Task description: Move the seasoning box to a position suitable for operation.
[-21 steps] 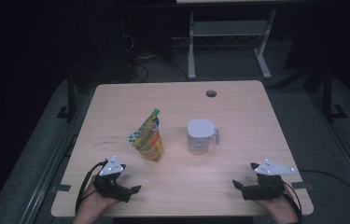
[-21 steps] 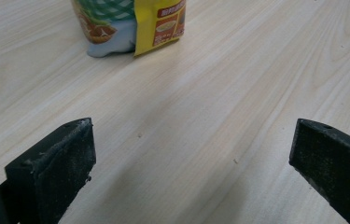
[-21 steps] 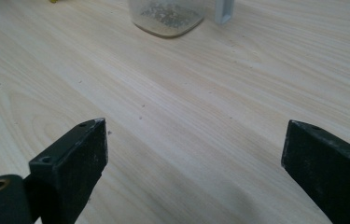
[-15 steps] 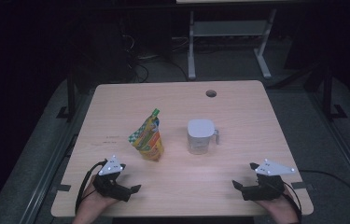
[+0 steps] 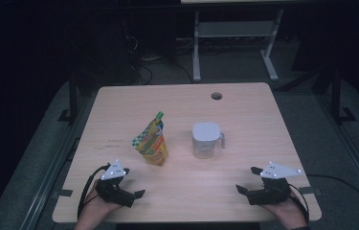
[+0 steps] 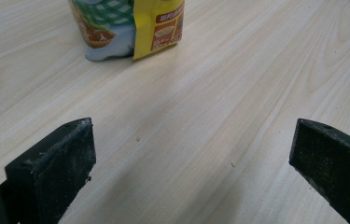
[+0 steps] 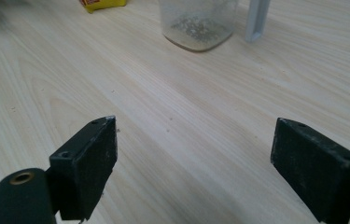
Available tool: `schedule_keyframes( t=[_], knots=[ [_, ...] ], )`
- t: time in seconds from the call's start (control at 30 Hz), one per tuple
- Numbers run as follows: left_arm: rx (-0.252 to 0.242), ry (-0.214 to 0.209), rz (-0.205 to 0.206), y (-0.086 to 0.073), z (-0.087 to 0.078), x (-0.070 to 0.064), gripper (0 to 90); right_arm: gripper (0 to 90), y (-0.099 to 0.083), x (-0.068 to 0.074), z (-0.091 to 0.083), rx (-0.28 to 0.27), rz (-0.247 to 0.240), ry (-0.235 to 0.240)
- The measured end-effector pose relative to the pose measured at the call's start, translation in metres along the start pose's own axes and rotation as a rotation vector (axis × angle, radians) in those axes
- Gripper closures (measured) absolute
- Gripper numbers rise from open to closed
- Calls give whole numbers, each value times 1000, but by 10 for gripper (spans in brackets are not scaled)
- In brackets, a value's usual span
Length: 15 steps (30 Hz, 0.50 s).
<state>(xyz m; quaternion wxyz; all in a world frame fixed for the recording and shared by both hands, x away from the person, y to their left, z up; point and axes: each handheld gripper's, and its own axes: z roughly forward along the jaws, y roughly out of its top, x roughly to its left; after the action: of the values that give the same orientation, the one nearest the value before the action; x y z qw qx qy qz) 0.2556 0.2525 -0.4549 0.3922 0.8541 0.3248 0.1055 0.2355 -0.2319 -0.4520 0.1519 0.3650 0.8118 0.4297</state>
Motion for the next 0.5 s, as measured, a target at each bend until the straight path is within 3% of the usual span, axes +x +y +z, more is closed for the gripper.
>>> schedule_keyframes(
  t=[0.3,0.5],
  knots=[
    [-10,-7,-5,1,1,-1,0,181,14,-1,8,0,-17,41],
    [-11,-14,0,3,3,-2,0,247,28,-11,7,-20,-29,63]
  ],
)
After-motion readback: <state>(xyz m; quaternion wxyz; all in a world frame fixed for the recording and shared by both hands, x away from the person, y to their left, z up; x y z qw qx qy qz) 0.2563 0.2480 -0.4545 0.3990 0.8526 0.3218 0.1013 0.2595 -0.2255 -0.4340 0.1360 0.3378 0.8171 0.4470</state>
